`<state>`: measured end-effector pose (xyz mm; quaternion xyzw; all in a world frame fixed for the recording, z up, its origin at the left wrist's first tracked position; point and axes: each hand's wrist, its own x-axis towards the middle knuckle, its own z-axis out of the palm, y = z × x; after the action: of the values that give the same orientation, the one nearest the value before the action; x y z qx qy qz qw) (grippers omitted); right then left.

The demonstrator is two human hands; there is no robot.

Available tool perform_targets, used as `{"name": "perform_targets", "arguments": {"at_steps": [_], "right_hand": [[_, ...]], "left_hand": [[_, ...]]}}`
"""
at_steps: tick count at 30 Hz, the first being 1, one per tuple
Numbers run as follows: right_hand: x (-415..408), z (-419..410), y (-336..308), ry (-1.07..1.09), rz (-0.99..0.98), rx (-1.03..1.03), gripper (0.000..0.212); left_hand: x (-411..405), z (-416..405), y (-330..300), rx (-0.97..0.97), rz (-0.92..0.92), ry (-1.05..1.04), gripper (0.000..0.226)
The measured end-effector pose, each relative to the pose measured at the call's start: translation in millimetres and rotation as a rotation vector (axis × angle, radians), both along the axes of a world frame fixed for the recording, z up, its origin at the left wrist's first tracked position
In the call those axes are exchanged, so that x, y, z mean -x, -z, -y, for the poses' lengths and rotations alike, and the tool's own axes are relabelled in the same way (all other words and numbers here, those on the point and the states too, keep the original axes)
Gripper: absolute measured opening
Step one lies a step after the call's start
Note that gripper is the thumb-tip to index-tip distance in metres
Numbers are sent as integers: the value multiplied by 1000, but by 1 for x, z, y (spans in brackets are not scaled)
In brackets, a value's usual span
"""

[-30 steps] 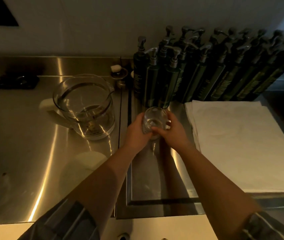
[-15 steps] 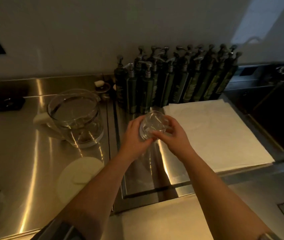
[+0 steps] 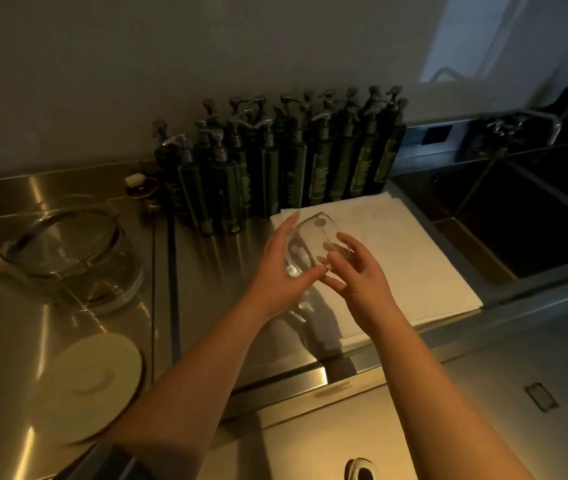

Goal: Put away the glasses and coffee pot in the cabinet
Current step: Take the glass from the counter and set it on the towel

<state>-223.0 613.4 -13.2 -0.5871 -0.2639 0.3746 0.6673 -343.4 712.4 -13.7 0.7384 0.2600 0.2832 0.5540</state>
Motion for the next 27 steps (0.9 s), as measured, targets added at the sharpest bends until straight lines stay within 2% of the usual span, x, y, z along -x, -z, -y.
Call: {"name": "perform_targets", "arguments": {"at_steps": [4,7,10,14,16,19,22,24,27], "right_hand": [[-59,16,-7,-43,-108,-56,67],[-111,26,-11,-83,-185,-82,62],[-157,35,-13,-134,-263,-73,51],[-209,44,-13,-194,-274,-38,56],[-232,48,-12,-189,-128,-2,63],[-255,49,-14,-181,204,59,61],[-269,42,-18,-221,499,70,66],[-273,34,-18,-257,630,94,67],[-275,20,-12,-241,717,139,64]], "left_hand": [[-56,15,-9,126,59,-90,94],[-103,31,-16,248,69,-136,78],[-147,44,-20,238,79,-217,55],[-195,58,-25,214,67,-324,60],[-212,60,-26,139,28,-361,66],[-229,51,-23,-63,-98,-375,75],[-241,39,-20,-254,-220,-319,82],[-249,32,-16,-345,-276,-274,84],[-260,20,-9,-422,-341,-209,83]]}}
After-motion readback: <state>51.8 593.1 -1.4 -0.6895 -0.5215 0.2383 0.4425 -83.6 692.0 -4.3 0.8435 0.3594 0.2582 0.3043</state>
